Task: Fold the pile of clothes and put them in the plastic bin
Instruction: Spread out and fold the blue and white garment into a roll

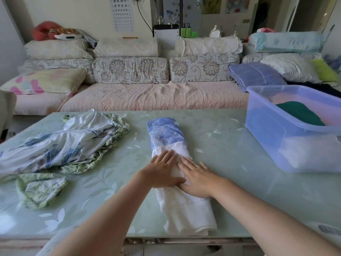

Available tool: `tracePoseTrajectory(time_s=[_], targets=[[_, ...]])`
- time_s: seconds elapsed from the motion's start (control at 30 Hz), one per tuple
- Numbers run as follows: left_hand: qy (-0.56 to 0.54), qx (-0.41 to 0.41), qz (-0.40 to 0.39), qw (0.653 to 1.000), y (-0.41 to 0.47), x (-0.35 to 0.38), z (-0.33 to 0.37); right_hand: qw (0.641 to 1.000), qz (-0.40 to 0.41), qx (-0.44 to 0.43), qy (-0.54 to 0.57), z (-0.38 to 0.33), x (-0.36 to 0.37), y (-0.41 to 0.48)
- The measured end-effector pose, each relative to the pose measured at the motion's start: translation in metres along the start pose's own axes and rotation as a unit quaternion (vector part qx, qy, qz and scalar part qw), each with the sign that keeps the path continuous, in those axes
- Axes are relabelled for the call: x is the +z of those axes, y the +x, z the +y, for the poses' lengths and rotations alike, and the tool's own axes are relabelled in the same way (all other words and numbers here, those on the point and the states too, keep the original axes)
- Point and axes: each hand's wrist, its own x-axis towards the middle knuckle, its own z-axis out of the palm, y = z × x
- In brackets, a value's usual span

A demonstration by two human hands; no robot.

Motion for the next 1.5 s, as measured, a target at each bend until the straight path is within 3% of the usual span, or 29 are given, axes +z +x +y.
tracePoseTrajectory(time_s=[0.1,0.2,0.33,0.43,0.57,0.67,0.73,0.83,0.9,1.0,1.13,1.23,1.33,1.4,1.5], targets=[[-0.012,-0.012,-0.034,0.999,-0.016,-0.001,-0.006,0.999,-0.031,-0.003,-0.039,0.001,0.002,-0.002],[-0.009,-0.020,-0.042,0.999,-0.026,-0.005,-0.004,0.999,-0.005,-0.021,-0.027,-0.002,-0.007,-0.008],[0.010,0.029,-0.005,1.000,-0.041,-0.011,-0.005,0.998,-0.005,-0.055,-0.006,-0.004,-0.005,-0.014],[-0.006,0.039,-0.046,0.998,-0.058,-0.008,-0.005,0.999,-0.028,-0.047,-0.001,-0.005,0.007,-0.019],[-0.026,-0.014,-0.099,0.995,-0.074,-0.012,-0.002,0.997,0.043,-0.057,0.004,-0.003,0.011,-0.022],[-0.045,0.058,0.029,0.997,-0.084,-0.021,0.006,0.990,0.105,-0.097,0.020,0.001,0.008,-0.028],[-0.118,0.097,0.090,0.984,-0.092,-0.026,0.014,0.980,0.143,-0.137,0.032,0.004,0.008,-0.035],[-0.202,0.105,0.011,0.974,-0.106,-0.030,0.019,0.945,0.241,-0.220,0.032,0.011,0.010,-0.045],[-0.141,0.156,-0.015,0.978,-0.111,-0.024,0.013,0.929,0.269,-0.254,0.023,0.016,0.013,-0.052],[-0.055,0.201,-0.015,0.978,-0.113,-0.015,0.005,0.929,0.221,-0.296,-0.016,0.026,0.019,-0.061],[-0.112,0.199,0.032,0.973,-0.112,-0.008,0.007,0.968,0.093,-0.234,0.024,0.033,0.020,-0.074],[-0.167,0.143,0.051,0.974,-0.110,-0.016,0.010,0.970,0.082,-0.226,0.030,0.030,0.021,-0.078],[-0.254,-0.029,0.039,0.966,-0.101,-0.035,0.021,0.965,0.111,-0.208,0.114,0.020,0.013,-0.080],[-0.354,-0.156,0.038,0.922,-0.091,-0.046,0.021,0.969,0.108,-0.123,0.186,0.012,0.005,-0.074],[-0.450,-0.241,0.059,0.858,-0.072,-0.050,0.009,0.939,0.160,-0.032,0.302,0.004,-0.003,-0.051]])
